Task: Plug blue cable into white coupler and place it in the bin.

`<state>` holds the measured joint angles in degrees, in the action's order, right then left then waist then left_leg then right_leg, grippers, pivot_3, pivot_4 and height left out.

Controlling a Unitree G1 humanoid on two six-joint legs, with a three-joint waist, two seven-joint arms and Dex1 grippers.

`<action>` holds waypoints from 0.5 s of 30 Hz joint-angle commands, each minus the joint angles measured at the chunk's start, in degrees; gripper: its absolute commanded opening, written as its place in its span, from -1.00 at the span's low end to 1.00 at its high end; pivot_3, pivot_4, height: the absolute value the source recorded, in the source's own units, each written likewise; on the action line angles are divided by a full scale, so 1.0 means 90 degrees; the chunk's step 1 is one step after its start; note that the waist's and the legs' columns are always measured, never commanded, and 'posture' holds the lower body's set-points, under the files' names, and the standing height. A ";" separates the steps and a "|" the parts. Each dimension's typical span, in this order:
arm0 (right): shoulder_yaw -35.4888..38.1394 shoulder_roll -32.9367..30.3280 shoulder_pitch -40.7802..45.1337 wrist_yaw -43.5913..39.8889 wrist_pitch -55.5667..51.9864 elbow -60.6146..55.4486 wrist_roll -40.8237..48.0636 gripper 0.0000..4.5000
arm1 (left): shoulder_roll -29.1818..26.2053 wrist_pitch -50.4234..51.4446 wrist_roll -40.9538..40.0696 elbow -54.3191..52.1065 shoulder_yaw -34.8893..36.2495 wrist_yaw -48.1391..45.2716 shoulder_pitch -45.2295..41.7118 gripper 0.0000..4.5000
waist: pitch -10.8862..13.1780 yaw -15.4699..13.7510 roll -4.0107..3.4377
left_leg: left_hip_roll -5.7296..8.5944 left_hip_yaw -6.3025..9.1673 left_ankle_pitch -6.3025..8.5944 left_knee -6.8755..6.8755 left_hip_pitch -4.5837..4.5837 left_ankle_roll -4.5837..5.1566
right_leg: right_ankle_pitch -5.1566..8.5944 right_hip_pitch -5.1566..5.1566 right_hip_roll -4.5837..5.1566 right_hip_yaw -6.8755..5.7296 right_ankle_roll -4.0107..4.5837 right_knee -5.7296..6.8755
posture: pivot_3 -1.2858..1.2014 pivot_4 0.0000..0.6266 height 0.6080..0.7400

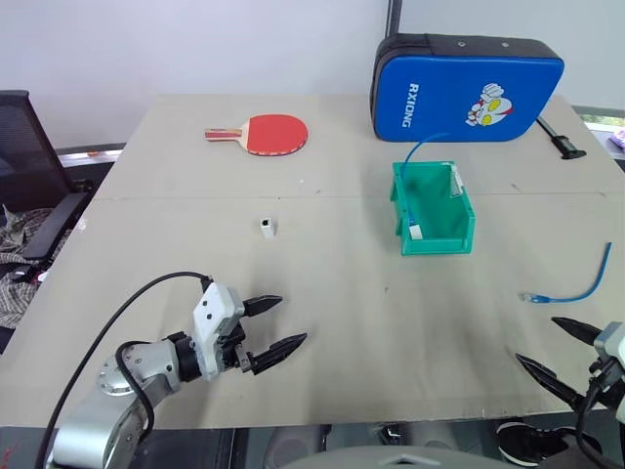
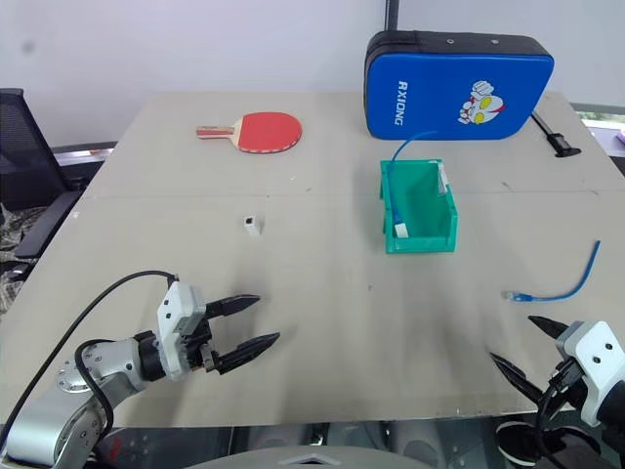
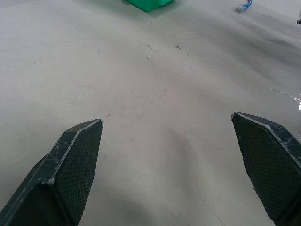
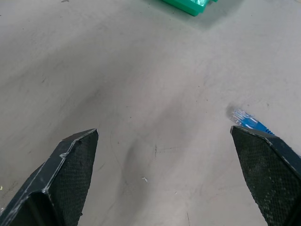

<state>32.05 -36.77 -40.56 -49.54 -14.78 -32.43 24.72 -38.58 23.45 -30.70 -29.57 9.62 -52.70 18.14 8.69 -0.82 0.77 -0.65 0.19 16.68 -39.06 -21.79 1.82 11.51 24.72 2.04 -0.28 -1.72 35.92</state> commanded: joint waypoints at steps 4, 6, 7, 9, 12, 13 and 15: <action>0.0058 0.0006 0.0357 0.0231 -0.0011 0.0024 -0.0014 0.98 | 0.0544 0.0867 -0.1006 -0.0111 0.0224 0.0934 -0.0840 1.00 | 0.0003 -0.0009 0.0002 | 0.0002 0.0001 0.0000 -0.0010 0.0003 0.0001 | -0.0001 -0.0008 0.0004 0.0000 -0.0002 0.0000 | 0.03 -0.52 1.00; 0.0120 -0.0001 0.0513 0.0310 -0.0326 -0.0103 0.0294 0.98 | 0.0652 0.1252 -0.1299 -0.0138 0.0283 0.1225 -0.1056 1.00 | 0.0002 -0.0001 0.0004 | 0.0002 0.0001 -0.0001 -0.0016 0.0005 0.0002 | -0.0001 -0.0012 0.0003 0.0001 -0.0002 0.0002 | 0.03 -0.52 1.00; 0.0179 -0.0015 0.0599 0.0353 -0.0498 -0.0171 0.0479 0.98 | 0.0667 0.1393 -0.1394 -0.0148 0.0295 0.1334 -0.1156 1.00 | 0.0002 0.0006 0.0003 | 0.0002 0.0001 -0.0001 -0.0016 0.0009 0.0001 | -0.0002 -0.0016 0.0001 0.0003 -0.0003 0.0004 | 0.03 -0.52 1.00; 0.0283 -0.0158 0.0793 0.0401 -0.0809 -0.0219 0.0711 0.98 | 0.0633 0.1537 -0.1548 -0.0198 0.0282 0.1411 -0.1365 1.00 | 0.0002 0.0018 0.0003 | 0.0003 0.0000 -0.0001 -0.0016 0.0015 0.0002 | -0.0002 -0.0019 -0.0004 0.0008 -0.0002 0.0012 | 0.03 -0.52 1.00; 0.0250 -0.0751 0.1048 0.0133 -0.0865 0.0044 0.0398 0.98 | 0.0281 0.1268 -0.1312 -0.0415 -0.0007 0.0876 -0.1463 1.00 | 0.0003 0.0022 0.0000 | 0.0004 0.0000 -0.0001 -0.0015 0.0014 0.0001 | -0.0003 -0.0017 -0.0011 0.0010 -0.0001 0.0015 | 0.03 -0.52 1.00; 0.0181 -0.1028 0.1132 0.0027 -0.0809 0.0229 0.0163 0.98 | 0.0129 0.1081 -0.1153 -0.0486 -0.0143 0.0607 -0.1445 1.00 | 0.0003 0.0020 0.0001 | 0.0006 -0.0003 -0.0001 -0.0013 0.0013 0.0002 | -0.0003 -0.0013 -0.0012 0.0012 0.0000 0.0014 | 0.03 -0.52 1.00; -0.0064 -0.1641 0.1284 -0.0276 -0.0391 0.0754 -0.0448 0.98 | -0.0123 0.0532 -0.0804 -0.0589 -0.0394 0.0060 -0.1350 1.00 | 0.0003 0.0008 0.0001 | 0.0010 -0.0009 -0.0001 -0.0012 0.0012 0.0002 | -0.0002 -0.0014 -0.0011 0.0015 0.0000 0.0005 | 0.03 -0.52 1.00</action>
<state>31.97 -48.88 -29.68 -49.69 -21.50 -28.59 24.91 -38.55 32.95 -40.23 -32.04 7.61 -47.63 5.40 8.71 -0.75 0.78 -0.53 0.07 16.67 -39.15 -21.69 1.84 11.49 24.61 1.95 -0.12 -1.72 35.94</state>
